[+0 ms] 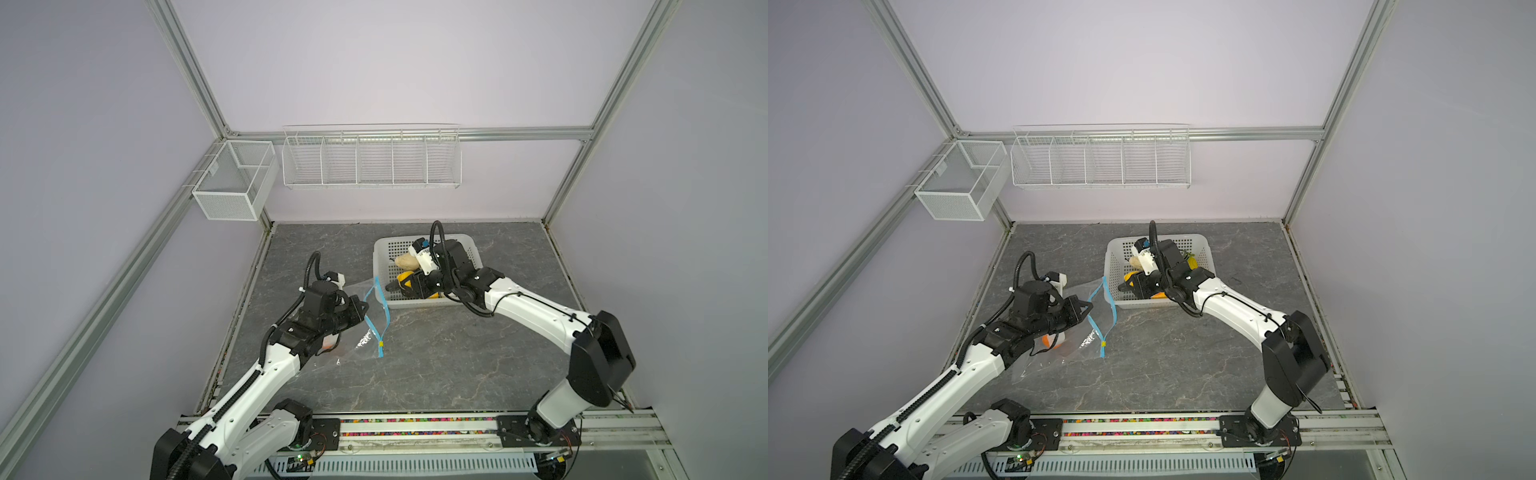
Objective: Place the food in the zip-top bag and seal the zipper
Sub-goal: 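Carry the yellow lemon with the right gripper toward the open bag, then release the lemon into the bag by opening the right gripper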
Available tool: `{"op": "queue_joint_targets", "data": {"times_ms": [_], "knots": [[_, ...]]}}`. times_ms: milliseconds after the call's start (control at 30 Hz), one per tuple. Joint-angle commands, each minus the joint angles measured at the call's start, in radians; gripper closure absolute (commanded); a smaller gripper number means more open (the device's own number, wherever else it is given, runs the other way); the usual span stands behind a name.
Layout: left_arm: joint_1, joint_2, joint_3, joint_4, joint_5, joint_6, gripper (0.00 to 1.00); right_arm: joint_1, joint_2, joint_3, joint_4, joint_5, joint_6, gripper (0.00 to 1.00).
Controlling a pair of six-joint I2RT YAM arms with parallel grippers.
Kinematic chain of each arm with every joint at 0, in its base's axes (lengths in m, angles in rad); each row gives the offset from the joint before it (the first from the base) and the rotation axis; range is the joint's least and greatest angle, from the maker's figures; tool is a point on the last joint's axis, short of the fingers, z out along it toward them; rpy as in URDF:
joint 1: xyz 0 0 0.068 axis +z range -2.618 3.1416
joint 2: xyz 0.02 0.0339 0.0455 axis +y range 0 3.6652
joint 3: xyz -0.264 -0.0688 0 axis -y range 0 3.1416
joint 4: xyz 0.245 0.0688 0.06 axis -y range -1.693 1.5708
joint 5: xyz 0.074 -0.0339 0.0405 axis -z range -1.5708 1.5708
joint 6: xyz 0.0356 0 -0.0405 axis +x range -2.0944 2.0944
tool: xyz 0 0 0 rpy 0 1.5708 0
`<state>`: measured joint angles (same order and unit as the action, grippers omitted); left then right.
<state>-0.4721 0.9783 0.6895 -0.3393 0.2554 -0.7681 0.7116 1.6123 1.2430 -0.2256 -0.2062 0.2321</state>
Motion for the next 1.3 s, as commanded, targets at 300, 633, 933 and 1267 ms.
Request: {"op": "queue_joint_targets", "data": {"times_ms": [300,633,933,1267], "knots": [[0.003,-0.017,0.033,0.042,0.022,-0.037,1.0,0.125,0.058,0.016,0.052,-0.134,0.007,0.53],[0.003,-0.028,0.031,0.045,0.028,-0.041,1.0,0.14,0.108,0.029,0.062,-0.16,-0.003,0.5],[0.003,-0.043,0.02,0.049,0.026,-0.044,1.0,0.141,0.121,0.037,0.055,-0.158,-0.008,0.41],[0.003,-0.055,0.005,0.056,0.029,-0.052,1.0,0.143,0.121,0.046,0.043,-0.148,-0.009,0.33]]}}
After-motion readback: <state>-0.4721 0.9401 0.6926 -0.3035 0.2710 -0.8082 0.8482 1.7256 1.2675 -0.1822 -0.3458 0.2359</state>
